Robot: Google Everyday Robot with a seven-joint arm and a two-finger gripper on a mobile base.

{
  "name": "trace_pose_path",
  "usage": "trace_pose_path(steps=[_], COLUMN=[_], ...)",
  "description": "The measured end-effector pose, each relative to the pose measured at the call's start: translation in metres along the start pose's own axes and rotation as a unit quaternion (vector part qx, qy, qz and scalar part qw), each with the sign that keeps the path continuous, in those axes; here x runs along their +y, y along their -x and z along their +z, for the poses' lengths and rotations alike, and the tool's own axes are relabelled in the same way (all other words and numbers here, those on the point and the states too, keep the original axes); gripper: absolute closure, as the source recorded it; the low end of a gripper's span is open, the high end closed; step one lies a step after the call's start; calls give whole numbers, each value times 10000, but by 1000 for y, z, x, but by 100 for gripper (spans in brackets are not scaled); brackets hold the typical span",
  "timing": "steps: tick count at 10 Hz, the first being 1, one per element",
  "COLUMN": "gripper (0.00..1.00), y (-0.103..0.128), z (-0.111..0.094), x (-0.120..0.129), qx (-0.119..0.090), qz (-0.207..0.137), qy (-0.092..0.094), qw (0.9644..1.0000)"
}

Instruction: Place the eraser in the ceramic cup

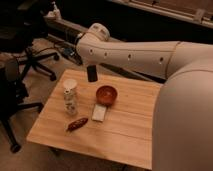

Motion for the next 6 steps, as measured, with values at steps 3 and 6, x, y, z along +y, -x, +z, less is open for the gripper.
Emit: trace_pose_path(steps=[3,6], gripper=[100,100], y=[-30,-61], z=[-14,-22], x=[-6,-17], qx=[151,466], qz=[-106,-555], qy=[46,270], qw=[9998,9970])
